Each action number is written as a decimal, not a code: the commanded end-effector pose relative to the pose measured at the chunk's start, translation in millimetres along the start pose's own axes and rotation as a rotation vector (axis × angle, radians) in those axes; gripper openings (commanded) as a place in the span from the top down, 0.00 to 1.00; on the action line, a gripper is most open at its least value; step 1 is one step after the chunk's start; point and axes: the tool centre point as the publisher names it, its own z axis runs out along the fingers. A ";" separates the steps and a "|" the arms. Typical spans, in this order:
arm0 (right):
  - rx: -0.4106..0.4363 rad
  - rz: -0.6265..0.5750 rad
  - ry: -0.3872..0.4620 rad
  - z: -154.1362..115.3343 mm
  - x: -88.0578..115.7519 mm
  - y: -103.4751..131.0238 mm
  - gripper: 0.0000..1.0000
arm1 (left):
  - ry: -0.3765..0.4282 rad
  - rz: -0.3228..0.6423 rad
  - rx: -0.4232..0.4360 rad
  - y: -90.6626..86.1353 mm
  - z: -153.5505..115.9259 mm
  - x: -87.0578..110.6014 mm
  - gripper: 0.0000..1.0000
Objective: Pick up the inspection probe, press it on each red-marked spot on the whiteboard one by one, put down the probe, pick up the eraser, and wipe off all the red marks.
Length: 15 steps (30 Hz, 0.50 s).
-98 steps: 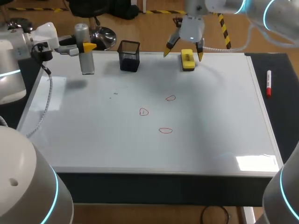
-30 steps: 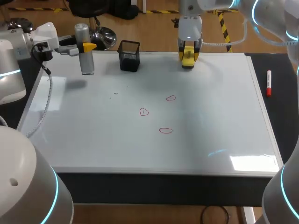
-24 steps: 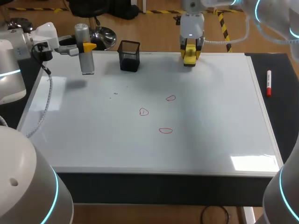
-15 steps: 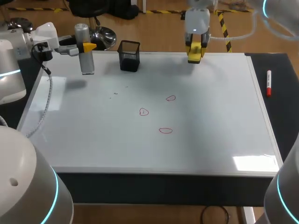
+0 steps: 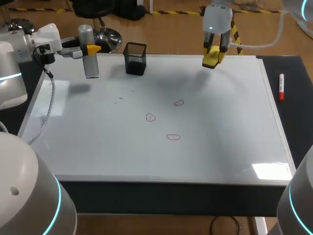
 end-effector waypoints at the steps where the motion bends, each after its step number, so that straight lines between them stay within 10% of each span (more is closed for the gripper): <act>1: 0.320 0.034 -0.026 -4.0 24.1 20.2 1.00 | -0.004 0.002 0.001 -1.0 -0.2 1.6 1.00; 15: 0.429 0.172 0.002 0.5 60.7 48.8 1.00 | -0.004 0.002 0.001 -1.0 -0.2 1.6 1.00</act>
